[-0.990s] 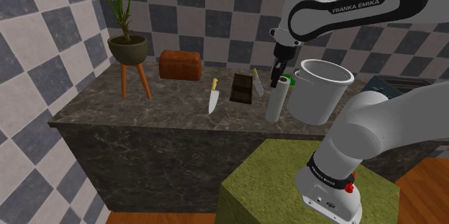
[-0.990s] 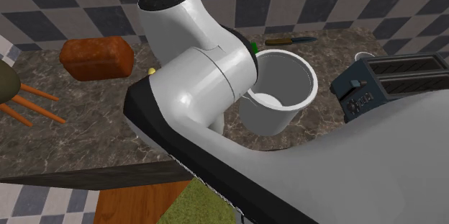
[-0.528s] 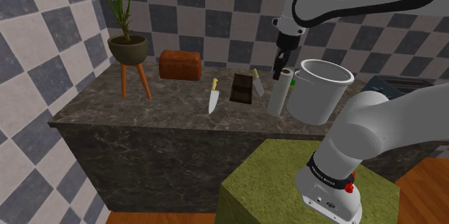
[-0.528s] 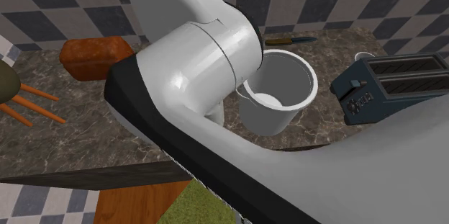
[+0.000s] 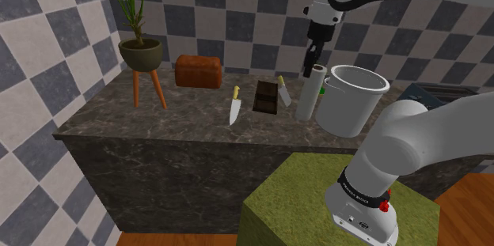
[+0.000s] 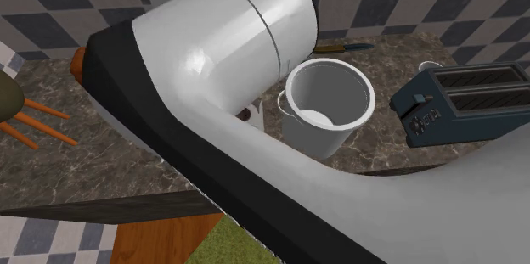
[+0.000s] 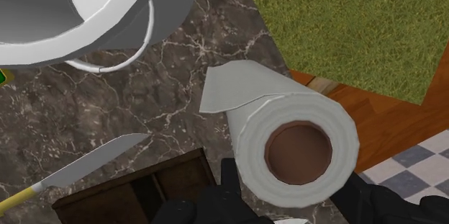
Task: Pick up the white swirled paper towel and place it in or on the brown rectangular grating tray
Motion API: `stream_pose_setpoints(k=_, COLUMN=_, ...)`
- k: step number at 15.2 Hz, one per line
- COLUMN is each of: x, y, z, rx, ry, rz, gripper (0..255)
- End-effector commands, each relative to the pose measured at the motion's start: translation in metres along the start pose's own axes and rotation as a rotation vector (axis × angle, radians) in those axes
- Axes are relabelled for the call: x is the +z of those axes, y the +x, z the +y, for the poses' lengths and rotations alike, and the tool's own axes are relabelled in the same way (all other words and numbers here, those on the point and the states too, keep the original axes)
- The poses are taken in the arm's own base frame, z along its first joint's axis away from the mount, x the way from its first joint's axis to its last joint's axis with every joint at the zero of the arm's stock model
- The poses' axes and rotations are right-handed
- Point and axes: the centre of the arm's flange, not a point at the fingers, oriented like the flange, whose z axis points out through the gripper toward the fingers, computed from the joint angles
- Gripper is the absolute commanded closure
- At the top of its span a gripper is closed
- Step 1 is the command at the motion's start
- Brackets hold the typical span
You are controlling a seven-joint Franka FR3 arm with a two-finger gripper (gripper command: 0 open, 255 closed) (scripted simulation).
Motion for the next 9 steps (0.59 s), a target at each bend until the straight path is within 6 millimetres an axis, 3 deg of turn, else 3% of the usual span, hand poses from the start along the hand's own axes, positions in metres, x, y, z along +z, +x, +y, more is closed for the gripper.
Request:
stream_pose_setpoints(k=1, x=-0.012, y=0.0, z=0.001, rx=0.0, ry=0.0, rz=0.0, gripper=255)
stream_pose_setpoints(k=4, x=-0.027, y=0.0, z=0.002, rx=0.0, ry=0.0, rz=0.0, gripper=255)
stream_pose_setpoints(k=9, x=-0.047, y=0.049, z=0.041, rx=0.0, ry=0.0, rz=0.0, gripper=255)
